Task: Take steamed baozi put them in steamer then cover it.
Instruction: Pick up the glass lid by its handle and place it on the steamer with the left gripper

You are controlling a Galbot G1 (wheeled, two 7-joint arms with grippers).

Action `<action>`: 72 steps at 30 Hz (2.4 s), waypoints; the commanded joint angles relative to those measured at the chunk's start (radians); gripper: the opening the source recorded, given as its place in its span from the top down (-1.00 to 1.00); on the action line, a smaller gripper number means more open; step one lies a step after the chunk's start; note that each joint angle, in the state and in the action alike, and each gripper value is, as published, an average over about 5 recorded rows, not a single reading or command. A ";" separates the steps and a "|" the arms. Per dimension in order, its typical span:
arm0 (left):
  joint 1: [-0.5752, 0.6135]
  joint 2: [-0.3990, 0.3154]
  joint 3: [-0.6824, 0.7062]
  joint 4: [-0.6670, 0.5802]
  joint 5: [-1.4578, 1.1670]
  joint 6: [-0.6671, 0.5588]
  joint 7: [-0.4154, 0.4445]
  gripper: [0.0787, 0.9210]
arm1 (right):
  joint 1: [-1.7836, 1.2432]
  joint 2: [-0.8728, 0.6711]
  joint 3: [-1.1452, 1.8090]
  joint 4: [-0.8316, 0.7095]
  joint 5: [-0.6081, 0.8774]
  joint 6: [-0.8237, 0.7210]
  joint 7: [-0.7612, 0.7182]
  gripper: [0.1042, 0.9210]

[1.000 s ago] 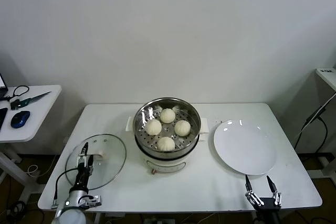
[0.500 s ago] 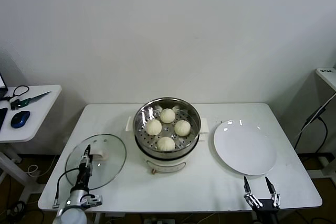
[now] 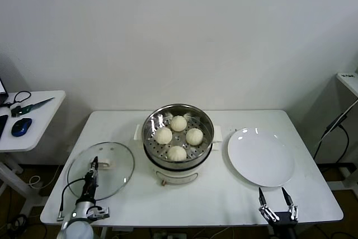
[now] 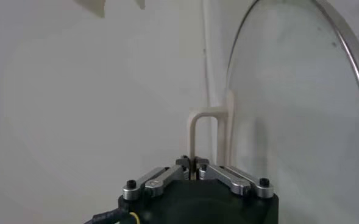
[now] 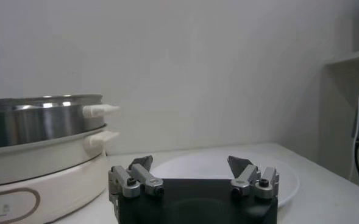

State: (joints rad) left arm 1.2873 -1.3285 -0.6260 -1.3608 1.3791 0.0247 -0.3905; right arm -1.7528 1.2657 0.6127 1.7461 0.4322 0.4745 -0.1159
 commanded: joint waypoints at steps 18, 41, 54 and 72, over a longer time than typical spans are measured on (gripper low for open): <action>0.018 0.313 0.101 -0.719 -0.380 0.511 0.452 0.87 | 0.004 0.004 0.002 0.032 -0.084 -0.062 0.074 -0.76; -0.315 -0.132 0.723 -0.597 0.185 0.691 0.646 0.87 | 0.031 -0.023 -0.010 0.011 -0.056 -0.047 0.069 -0.76; -0.316 -0.222 0.748 -0.443 0.258 0.687 0.631 0.87 | 0.035 -0.036 -0.011 0.008 -0.040 -0.038 0.070 -0.76; -0.298 -0.242 0.740 -0.362 0.294 0.679 0.600 0.87 | 0.036 -0.036 -0.009 0.005 -0.037 -0.032 0.071 -0.76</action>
State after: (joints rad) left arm 0.9942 -1.5484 0.1001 -1.7722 1.6407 0.7008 0.2183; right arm -1.7159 1.2300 0.6024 1.7497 0.3932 0.4401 -0.0456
